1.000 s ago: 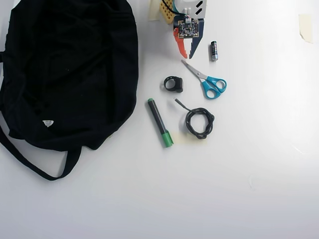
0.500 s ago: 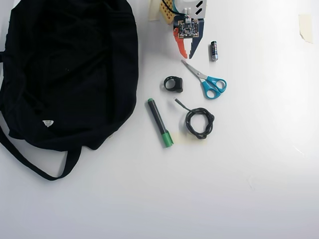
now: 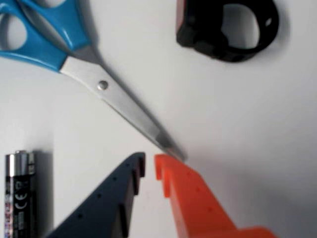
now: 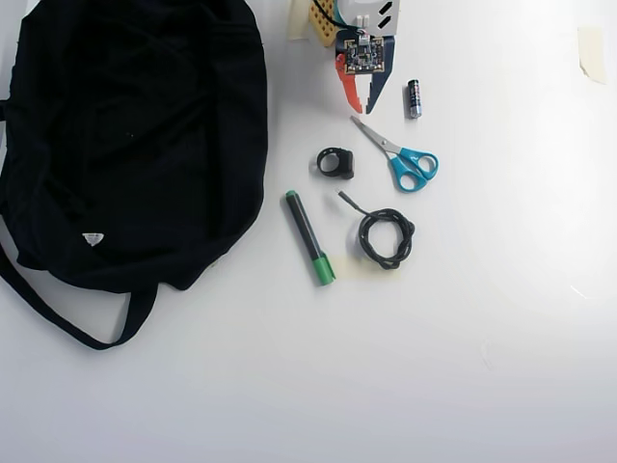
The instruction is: Put the cable into the black bag
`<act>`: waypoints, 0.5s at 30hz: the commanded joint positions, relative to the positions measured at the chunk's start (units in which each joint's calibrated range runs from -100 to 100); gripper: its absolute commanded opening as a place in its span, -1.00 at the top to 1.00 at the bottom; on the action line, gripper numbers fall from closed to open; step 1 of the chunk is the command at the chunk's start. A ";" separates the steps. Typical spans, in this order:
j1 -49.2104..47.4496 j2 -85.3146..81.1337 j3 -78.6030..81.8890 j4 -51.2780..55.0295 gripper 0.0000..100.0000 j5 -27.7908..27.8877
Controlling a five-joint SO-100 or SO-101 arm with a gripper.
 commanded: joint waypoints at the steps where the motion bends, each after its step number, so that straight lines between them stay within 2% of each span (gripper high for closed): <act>1: -0.27 -0.33 1.09 -0.01 0.95 0.28; 15: -0.27 -0.50 1.09 -0.01 0.95 0.28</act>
